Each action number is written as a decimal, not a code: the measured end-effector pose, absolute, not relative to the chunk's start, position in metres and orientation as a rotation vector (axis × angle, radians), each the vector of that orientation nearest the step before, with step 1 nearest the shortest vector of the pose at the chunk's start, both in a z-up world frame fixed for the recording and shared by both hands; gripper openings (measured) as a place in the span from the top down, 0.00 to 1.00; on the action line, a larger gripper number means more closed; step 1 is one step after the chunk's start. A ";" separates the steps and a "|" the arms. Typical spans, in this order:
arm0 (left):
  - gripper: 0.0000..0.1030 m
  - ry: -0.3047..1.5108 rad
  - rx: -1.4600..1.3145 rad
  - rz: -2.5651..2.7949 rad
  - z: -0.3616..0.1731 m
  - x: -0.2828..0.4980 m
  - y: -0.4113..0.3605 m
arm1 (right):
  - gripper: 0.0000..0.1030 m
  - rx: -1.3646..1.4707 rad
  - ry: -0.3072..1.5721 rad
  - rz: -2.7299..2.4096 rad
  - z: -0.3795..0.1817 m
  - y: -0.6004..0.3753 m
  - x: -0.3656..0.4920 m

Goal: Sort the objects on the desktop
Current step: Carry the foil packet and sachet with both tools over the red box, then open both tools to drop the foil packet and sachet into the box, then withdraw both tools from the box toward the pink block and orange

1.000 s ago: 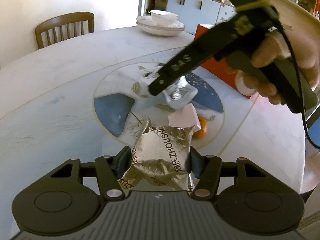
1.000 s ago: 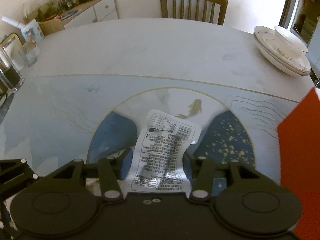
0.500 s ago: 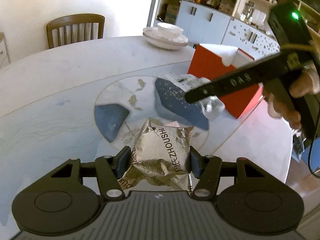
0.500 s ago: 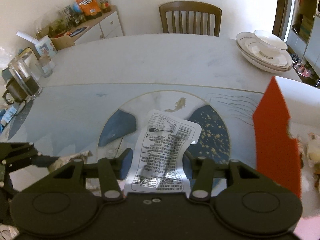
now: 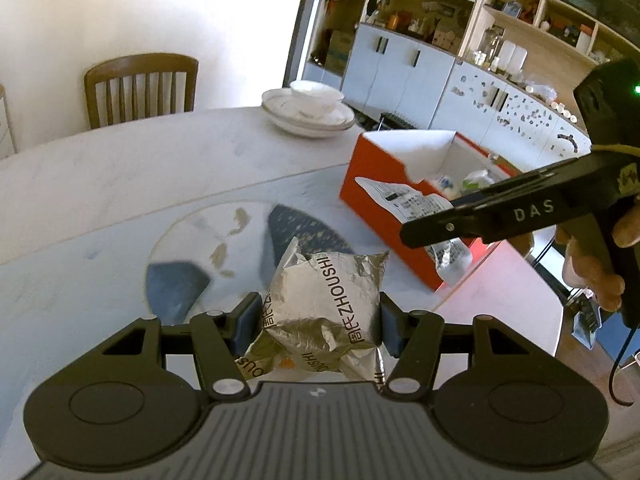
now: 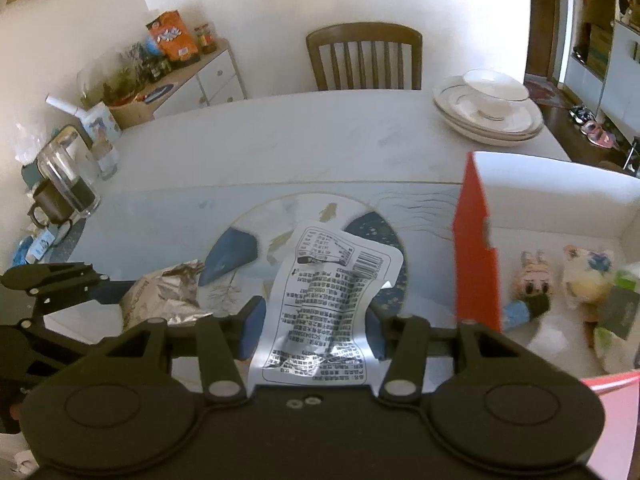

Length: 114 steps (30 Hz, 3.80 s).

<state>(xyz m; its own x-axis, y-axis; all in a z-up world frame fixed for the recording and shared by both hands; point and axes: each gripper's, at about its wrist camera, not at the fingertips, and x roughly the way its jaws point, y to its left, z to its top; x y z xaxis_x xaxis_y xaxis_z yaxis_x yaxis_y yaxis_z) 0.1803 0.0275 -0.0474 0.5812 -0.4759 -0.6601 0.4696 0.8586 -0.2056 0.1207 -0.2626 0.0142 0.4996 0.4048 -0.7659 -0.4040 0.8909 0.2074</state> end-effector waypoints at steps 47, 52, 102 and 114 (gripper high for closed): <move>0.42 0.749 0.098 -0.559 -0.027 0.291 -0.228 | 0.51 -0.055 0.896 0.455 0.008 -0.457 0.170; 0.42 0.786 0.123 -0.529 -0.037 0.316 -0.244 | 0.51 -0.088 0.912 0.468 -0.001 -0.455 0.179; 0.33 0.786 0.111 -0.559 -0.041 0.309 -0.250 | 0.18 -0.232 0.892 0.534 -0.010 -0.452 0.173; 0.23 0.695 0.089 -0.569 -0.018 0.257 -0.204 | 0.13 -0.162 0.838 0.505 0.014 -0.450 0.150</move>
